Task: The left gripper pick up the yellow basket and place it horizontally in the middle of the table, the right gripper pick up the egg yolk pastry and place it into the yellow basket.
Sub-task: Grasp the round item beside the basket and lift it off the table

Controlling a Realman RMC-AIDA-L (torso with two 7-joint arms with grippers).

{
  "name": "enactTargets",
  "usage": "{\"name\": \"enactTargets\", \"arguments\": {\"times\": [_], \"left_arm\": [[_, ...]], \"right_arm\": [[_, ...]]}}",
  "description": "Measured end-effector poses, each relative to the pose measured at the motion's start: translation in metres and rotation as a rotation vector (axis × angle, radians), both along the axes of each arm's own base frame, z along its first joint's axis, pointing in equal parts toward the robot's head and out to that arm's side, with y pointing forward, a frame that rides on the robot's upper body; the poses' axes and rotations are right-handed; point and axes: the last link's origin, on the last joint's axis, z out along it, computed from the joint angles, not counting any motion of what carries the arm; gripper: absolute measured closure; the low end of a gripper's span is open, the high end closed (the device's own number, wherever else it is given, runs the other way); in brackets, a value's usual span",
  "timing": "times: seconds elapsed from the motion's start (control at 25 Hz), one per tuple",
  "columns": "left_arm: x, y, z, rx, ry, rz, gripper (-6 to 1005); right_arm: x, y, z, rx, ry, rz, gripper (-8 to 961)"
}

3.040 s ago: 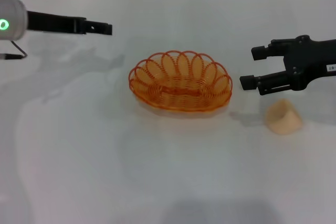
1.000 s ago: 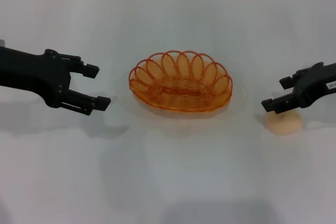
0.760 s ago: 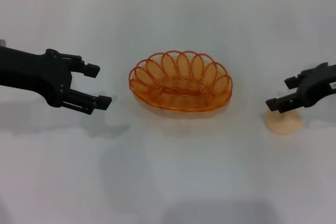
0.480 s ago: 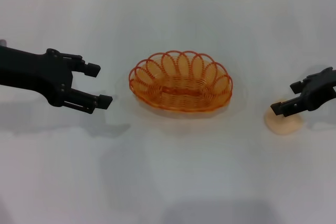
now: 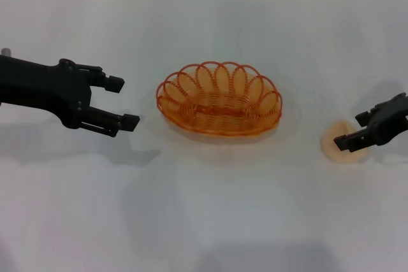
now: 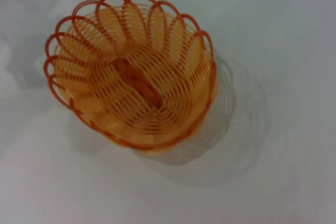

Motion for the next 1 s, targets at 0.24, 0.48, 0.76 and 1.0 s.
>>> {"name": "enactTargets", "arguments": {"times": [0.24,0.48,0.76,1.0], "left_arm": [[0.0001,-0.0002,-0.0007,-0.001,-0.002,0.001,119],[0.0001,-0.0002,-0.0008,-0.001,-0.002,0.0,120],[0.0001,-0.0002,-0.0008,-0.001,-0.002,0.0,120],[-0.0011,-0.0011,-0.0007,-0.001,-0.001,0.001,120]], "right_arm": [[0.0001,0.0009,0.0,0.004,-0.007,0.003,199],[0.0007,0.0008,-0.0009,0.002,-0.013,0.004,500],[-0.0015,0.0006,-0.0023,-0.008,-0.017,0.012,735],[-0.0061,0.0032,-0.0031,-0.001,-0.015,0.03,810]]}}
